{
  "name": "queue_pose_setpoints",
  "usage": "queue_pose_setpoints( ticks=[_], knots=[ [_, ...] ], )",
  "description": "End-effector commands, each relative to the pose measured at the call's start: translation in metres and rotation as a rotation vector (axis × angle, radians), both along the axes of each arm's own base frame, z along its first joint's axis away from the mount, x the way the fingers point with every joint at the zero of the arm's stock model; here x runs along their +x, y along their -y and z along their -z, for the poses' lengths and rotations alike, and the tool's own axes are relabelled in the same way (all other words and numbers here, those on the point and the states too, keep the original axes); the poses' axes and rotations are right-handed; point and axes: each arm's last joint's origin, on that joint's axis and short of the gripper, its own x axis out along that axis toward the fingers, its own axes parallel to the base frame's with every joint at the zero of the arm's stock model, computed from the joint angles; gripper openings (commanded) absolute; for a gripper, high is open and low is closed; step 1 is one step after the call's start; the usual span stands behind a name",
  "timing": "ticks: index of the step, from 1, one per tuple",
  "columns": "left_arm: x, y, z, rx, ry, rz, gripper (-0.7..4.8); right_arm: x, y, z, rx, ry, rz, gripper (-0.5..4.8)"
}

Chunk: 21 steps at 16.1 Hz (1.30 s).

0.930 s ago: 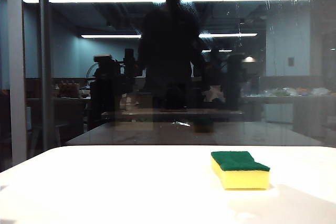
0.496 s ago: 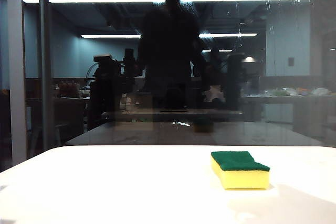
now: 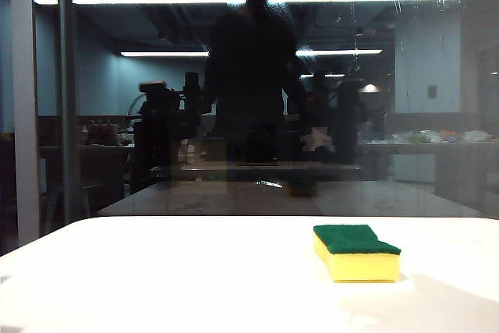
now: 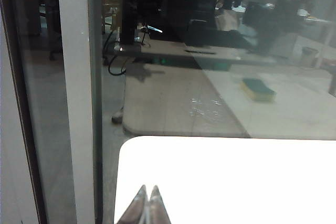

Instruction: Reach upward to find where there is water on the glass, pick up the sponge from the table, dry the water, and finally place the sponge back on the table.

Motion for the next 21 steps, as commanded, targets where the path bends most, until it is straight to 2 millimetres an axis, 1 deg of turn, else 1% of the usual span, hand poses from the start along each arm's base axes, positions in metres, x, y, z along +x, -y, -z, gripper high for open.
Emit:
queue_pose_setpoints(
  ticks=[1,6,8,12,13,16,19,20,21],
  knots=[
    [0.000,0.000,-0.002,0.001,0.015,0.005,-0.05,0.000,0.000,0.000,-0.001,0.013,-0.002,-0.01],
    [-0.001,0.000,-0.006,0.002,0.026,0.006,-0.05,0.000,0.000,-0.002,0.004,0.018,-0.002,-0.02],
    [-0.003,0.000,-0.017,0.003,0.059,0.005,-0.06,-0.002,0.000,-0.010,0.037,0.041,-0.004,-0.02],
    [-0.016,0.001,-0.056,0.007,0.165,0.001,-0.06,-0.011,0.003,-0.044,0.076,0.122,0.028,-0.02],
    [-0.021,0.001,-0.068,0.007,0.177,-0.004,-0.06,-0.016,0.004,-0.056,0.081,0.138,0.048,-0.02],
    [-0.035,0.001,-0.094,0.002,0.180,-0.032,-0.06,-0.029,0.006,-0.085,0.089,0.168,0.067,-0.02],
    [-0.052,0.001,-0.125,-0.058,0.234,-0.030,-0.06,-0.045,0.009,-0.117,0.101,0.227,0.078,-0.02],
    [-0.056,0.001,-0.138,-0.070,0.252,-0.029,-0.06,-0.050,0.009,-0.129,0.103,0.240,0.077,-0.02],
    [-0.059,0.001,-0.159,-0.070,0.266,-0.028,-0.06,-0.055,0.010,-0.146,0.103,0.239,0.078,-0.02]
  ],
)
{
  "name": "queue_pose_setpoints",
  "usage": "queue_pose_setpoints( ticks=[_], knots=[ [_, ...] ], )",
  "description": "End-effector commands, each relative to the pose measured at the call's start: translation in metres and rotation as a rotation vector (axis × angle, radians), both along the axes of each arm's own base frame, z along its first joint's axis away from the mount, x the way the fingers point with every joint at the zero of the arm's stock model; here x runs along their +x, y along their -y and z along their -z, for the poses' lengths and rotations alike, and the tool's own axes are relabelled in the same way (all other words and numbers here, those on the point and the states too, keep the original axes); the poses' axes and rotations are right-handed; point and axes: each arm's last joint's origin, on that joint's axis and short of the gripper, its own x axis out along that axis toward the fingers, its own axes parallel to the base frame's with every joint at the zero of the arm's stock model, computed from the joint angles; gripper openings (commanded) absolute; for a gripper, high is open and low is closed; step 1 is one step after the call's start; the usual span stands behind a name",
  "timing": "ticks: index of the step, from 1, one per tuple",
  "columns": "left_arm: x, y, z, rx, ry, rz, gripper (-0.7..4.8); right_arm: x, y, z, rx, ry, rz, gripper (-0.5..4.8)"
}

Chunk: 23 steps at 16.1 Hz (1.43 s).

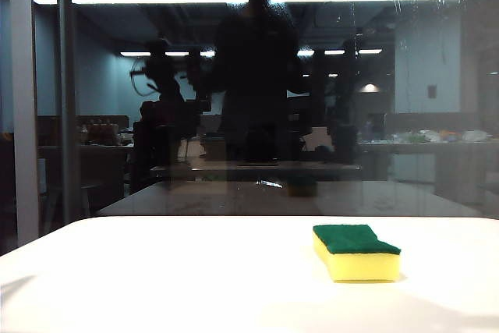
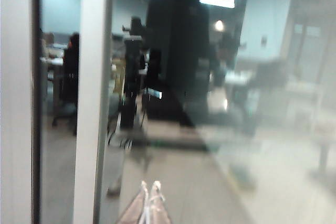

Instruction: Reach upward to find where there is water on the glass, pick up the sponge from the table, dry the water, and finally place the sponge back on the table.

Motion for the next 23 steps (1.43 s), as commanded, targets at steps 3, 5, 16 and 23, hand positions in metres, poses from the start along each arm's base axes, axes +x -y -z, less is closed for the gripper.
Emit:
queue_pose_setpoints(
  ticks=[3,5,16,23],
  knots=[
    [-0.002,0.001,-0.091,-0.018,0.049,0.034,-0.06,-0.013,0.002,-0.075,0.009,0.000,0.001,-0.02],
    [0.007,0.002,-0.134,-0.002,0.071,0.078,-0.06,-0.014,0.002,-0.114,0.013,0.017,0.000,-0.02],
    [0.090,0.001,-0.267,0.042,0.144,0.196,-0.06,0.073,-0.010,-0.303,0.032,0.026,-0.009,-0.02],
    [0.160,-0.002,-0.284,0.032,0.063,0.198,-0.06,0.158,-0.021,-0.316,0.092,-0.114,-0.066,-0.02]
  ],
)
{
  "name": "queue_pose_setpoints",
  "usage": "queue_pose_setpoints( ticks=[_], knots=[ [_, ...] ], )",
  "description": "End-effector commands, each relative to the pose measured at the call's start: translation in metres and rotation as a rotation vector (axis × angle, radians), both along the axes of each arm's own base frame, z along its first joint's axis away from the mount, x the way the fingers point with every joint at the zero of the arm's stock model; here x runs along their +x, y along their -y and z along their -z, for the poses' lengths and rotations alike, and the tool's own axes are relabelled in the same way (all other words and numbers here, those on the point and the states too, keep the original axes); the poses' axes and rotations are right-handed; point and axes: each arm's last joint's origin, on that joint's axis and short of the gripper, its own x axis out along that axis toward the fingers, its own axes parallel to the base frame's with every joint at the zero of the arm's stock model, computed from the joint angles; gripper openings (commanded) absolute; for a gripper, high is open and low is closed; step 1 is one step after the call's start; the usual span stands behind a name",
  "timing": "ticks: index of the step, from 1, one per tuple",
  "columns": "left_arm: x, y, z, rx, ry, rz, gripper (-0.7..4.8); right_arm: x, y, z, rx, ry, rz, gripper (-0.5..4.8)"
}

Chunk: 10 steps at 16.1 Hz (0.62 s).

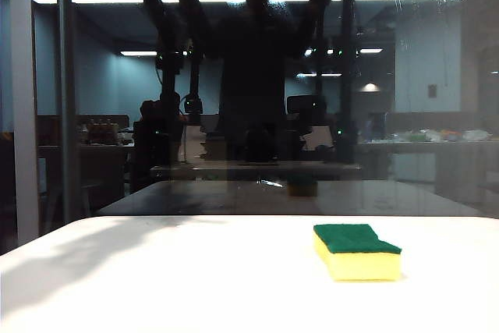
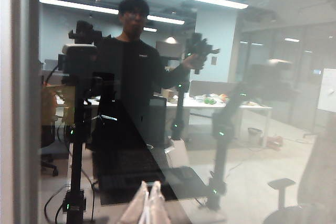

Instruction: Reach upward to find where there is water on the glass, pick up the sponge from the table, dry the water, and finally place the sponge back on the table.

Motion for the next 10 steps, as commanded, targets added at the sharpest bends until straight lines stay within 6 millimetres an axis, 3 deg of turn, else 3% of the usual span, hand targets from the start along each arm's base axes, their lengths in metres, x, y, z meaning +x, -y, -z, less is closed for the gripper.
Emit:
queue_pose_setpoints(
  ticks=[1,10],
  knots=[
    [0.0128,-0.0004,0.0012,0.001,-0.017,0.006,-0.06,0.0151,0.0024,0.0024,0.052,-0.015,-0.025,-0.02],
    [0.0168,-0.0005,0.0014,0.012,-0.005,0.004,-0.05,0.0210,0.0121,0.0059,0.048,-0.041,0.002,-0.02]
  ],
)
